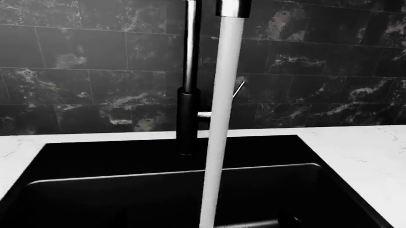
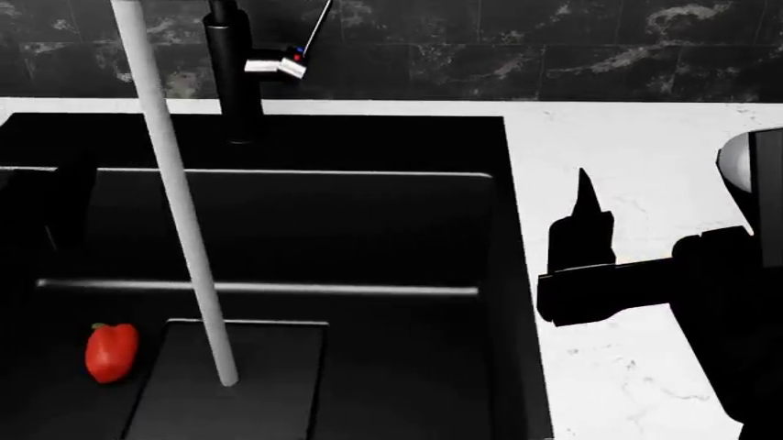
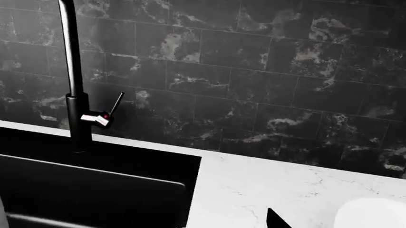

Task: Pick the eggplants and mangos from the sink and place them in one bowl. Place the bell pepper in the other bowl. Then turn off the sink faucet.

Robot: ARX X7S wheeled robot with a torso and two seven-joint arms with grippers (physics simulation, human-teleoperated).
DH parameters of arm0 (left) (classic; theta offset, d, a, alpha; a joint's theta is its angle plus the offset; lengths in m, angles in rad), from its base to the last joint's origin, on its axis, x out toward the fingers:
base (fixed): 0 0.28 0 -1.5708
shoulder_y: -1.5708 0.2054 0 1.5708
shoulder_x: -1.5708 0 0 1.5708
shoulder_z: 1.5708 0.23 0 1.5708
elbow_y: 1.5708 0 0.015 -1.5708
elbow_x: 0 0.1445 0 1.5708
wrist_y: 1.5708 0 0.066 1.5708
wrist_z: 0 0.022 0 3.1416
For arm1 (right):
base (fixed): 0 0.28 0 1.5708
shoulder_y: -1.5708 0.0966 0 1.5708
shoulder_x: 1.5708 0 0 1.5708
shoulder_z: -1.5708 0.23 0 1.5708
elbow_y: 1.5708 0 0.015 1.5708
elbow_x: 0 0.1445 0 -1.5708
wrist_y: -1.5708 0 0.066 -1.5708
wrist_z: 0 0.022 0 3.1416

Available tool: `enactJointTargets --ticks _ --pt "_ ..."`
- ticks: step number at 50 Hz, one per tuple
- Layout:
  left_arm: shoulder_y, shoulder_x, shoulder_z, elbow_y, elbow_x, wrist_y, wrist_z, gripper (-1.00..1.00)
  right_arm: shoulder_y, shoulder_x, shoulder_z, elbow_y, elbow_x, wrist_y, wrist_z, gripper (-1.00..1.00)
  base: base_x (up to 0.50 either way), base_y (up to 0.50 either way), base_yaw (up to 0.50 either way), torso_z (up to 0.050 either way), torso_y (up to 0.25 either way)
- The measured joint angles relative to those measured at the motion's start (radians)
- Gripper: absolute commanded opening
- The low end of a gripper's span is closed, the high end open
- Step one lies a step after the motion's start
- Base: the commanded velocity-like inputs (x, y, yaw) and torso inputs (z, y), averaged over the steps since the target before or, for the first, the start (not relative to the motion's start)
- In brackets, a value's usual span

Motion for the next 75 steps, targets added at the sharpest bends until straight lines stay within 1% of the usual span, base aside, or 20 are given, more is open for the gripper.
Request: enactJointTargets --ticks 10,18,51,59,66,75 --pt "0.007 -0.002 0.001 0.003 0.001 0.003 -0.001 1.0 -0.025 0.001 0.0 0.004 -0.022 -0.021 -0.007 1.0 0.05 0.5 0.0 0.0 0.0" --pt "0.007 0.002 0.004 0.004 0.004 0.003 -0.006 1.0 -0.049 0.008 0.007 -0.002 -0.037 -0.044 -0.014 1.0 0.23 0.4 0.0 0.0 0.0" --pt "0.005 0.024 0.025 0.002 0.015 0.001 -0.008 1.0 -0.081 0.028 0.023 -0.018 -0.045 -0.068 -0.01 1.0 0.26 0.02 0.0 0.0 0.0" --pt "-0.001 0.03 0.039 0.004 0.015 -0.013 -0.011 1.0 -0.082 0.029 0.03 -0.018 -0.023 -0.068 0.003 1.0 0.02 0.0 0.0 0.0 0.0" --pt "-0.033 0.057 0.085 -0.036 -0.017 -0.084 -0.03 1.0 -0.094 0.032 0.039 -0.015 -0.002 -0.077 0.014 1.0 0.0 0.0 0.0 0.0 0.0" --pt "-0.051 0.133 0.163 -0.142 -0.034 -0.157 -0.058 1.0 -0.111 0.031 0.042 -0.01 0.004 -0.088 0.016 1.0 0.0 0.0 0.0 0.0 0.0"
